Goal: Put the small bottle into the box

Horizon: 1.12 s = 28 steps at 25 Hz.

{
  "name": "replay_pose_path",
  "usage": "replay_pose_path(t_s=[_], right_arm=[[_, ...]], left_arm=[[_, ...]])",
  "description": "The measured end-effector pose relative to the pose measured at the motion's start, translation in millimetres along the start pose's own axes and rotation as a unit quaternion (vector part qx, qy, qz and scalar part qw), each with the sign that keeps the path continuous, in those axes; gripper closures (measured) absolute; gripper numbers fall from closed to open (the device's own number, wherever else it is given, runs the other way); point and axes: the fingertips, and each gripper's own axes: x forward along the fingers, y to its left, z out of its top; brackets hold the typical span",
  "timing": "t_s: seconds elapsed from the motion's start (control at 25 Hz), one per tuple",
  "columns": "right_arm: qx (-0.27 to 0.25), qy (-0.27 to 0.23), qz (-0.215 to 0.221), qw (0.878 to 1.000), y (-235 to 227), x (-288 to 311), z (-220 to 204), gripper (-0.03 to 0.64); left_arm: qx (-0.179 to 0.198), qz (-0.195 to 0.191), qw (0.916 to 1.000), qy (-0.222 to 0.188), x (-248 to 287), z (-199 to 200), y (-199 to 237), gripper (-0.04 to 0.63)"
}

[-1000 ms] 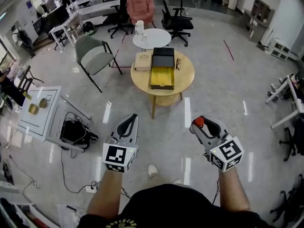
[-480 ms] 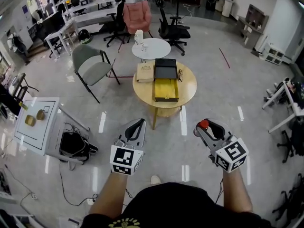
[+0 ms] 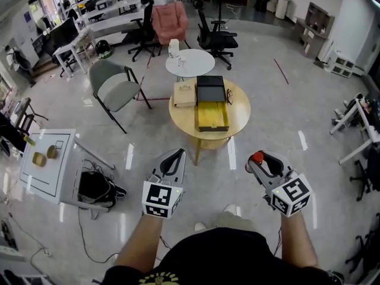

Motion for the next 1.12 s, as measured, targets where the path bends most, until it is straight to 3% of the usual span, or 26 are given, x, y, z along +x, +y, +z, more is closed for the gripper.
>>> replay_pose_path(t_s=[0.52, 1.12], right_arm=[[0.011, -0.015, 0.008, 1.000, -41.2, 42.8, 9.9, 0.463], [0.033, 0.023, 0.025, 0.999, -77.0, 78.5, -18.6, 0.463]], left_arm=[[0.015, 0.010, 0.9998, -0.005, 44.6, 16.4, 19.2, 0.577], [-0.014, 0.011, 0.9993, 0.032, 93.5, -17.5, 28.7, 0.577]])
